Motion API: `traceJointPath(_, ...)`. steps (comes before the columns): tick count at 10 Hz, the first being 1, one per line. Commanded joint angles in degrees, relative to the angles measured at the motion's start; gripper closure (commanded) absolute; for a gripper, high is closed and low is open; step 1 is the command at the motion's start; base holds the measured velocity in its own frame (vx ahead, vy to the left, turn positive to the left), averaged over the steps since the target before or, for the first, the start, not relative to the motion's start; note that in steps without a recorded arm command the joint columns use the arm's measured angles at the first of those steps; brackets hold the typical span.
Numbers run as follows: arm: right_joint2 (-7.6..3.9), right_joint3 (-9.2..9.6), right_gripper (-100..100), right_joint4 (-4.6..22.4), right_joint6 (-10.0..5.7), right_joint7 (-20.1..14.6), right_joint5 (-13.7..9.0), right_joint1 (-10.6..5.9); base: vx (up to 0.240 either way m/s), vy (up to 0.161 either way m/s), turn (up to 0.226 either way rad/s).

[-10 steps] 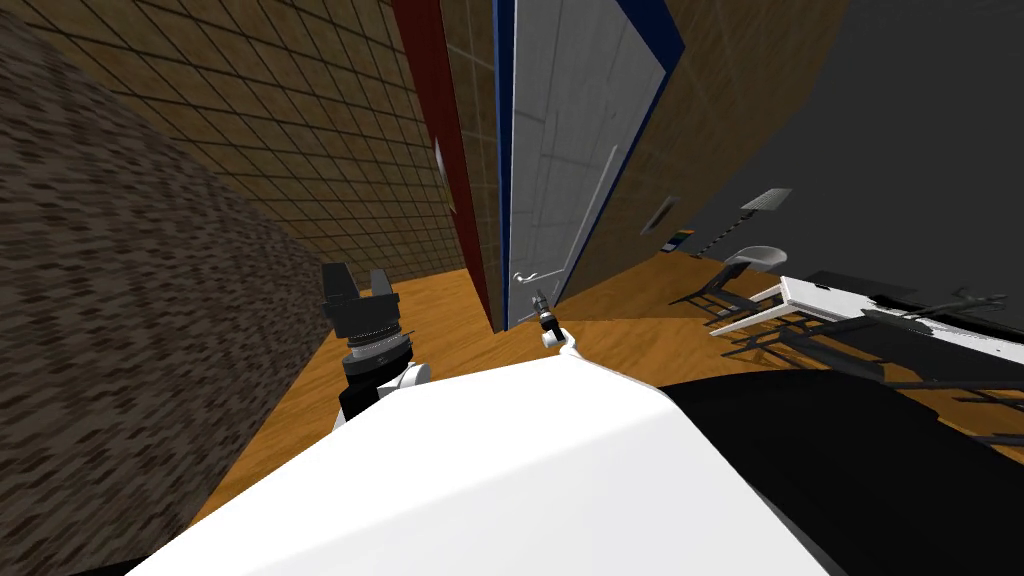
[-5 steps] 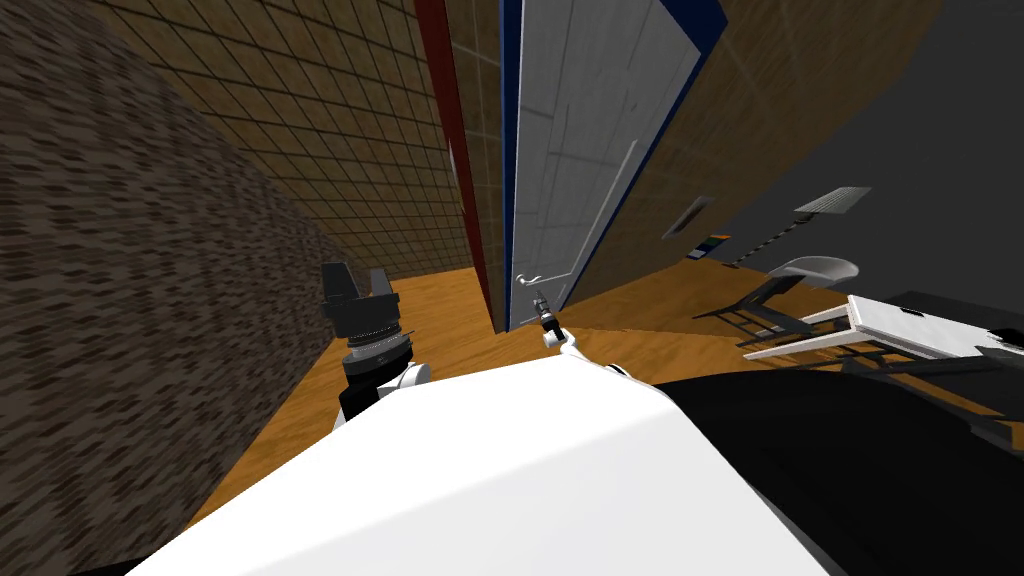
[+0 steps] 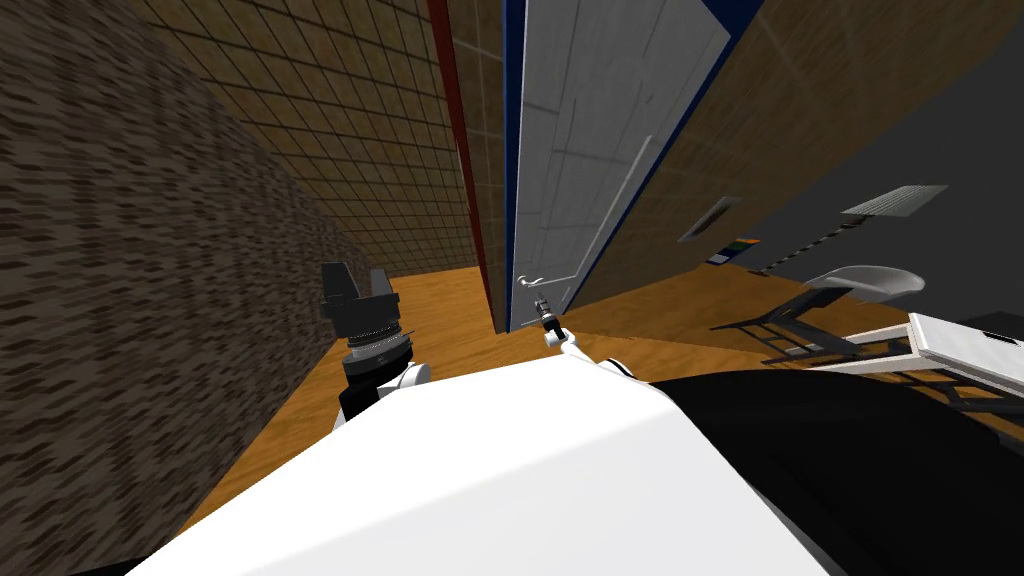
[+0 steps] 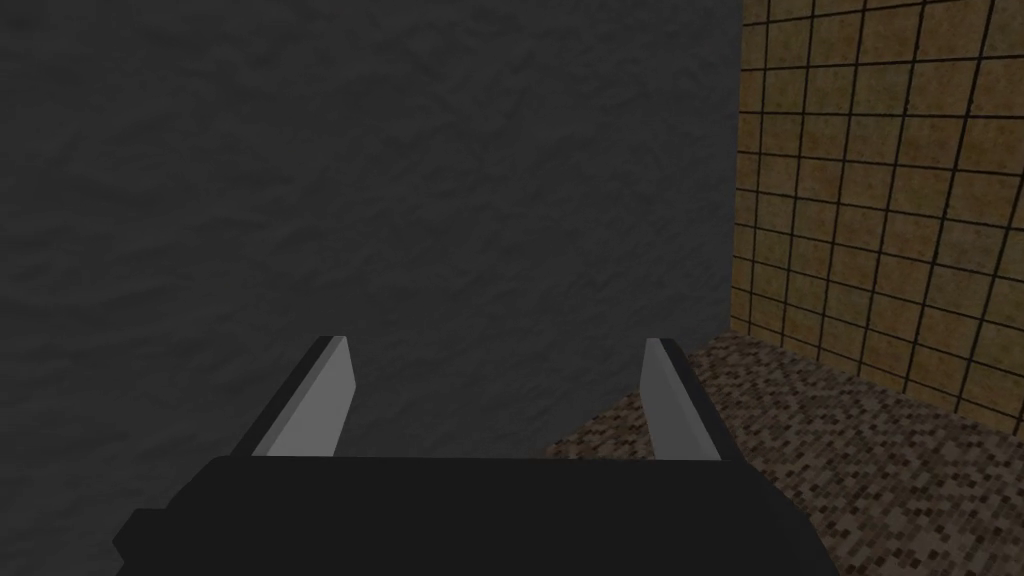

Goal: Pull the door open

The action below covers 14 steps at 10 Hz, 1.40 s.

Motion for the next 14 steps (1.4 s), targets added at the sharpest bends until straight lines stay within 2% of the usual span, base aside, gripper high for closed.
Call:
traceJointPath(1, -0.23, 0.06, -100, 2.18, -0.37, -0.17, -0.14, -0.90, 0.010, -0.072, 0.177)
traceJointPath(2, -0.39, 0.09, -100, 3.35, -0.46, -0.25, -0.23, -1.41, 0.009, -0.084, 0.142)
traceJointPath(3, -0.70, 0.15, -100, 5.68, -0.64, -0.43, -0.41, -2.41, 0.010, -0.111, 0.204)
traceJointPath(8, -1.37, 0.29, -100, 10.64, -1.02, -0.80, -0.79, -4.55, 0.013, -0.082, 0.114)
traceJointPath(9, -1.28, 0.27, -100, 9.94, -1.00, -0.74, -0.73, -4.26, 0.002, -0.036, 0.036)
traceJointPath(10, -1.80, -1.55, -100, 10.97, -1.67, -1.74, 0.42, -4.18, 0.127, 0.050, 0.192)
traceJointPath(11, -1.97, -2.20, -100, 11.29, -1.90, -2.08, 0.84, -4.13, 0.210, 0.082, 0.130)
traceJointPath(14, -2.99, -5.98, -100, 13.21, -3.25, -4.09, 3.24, -3.83, 0.176, 0.076, 0.133)
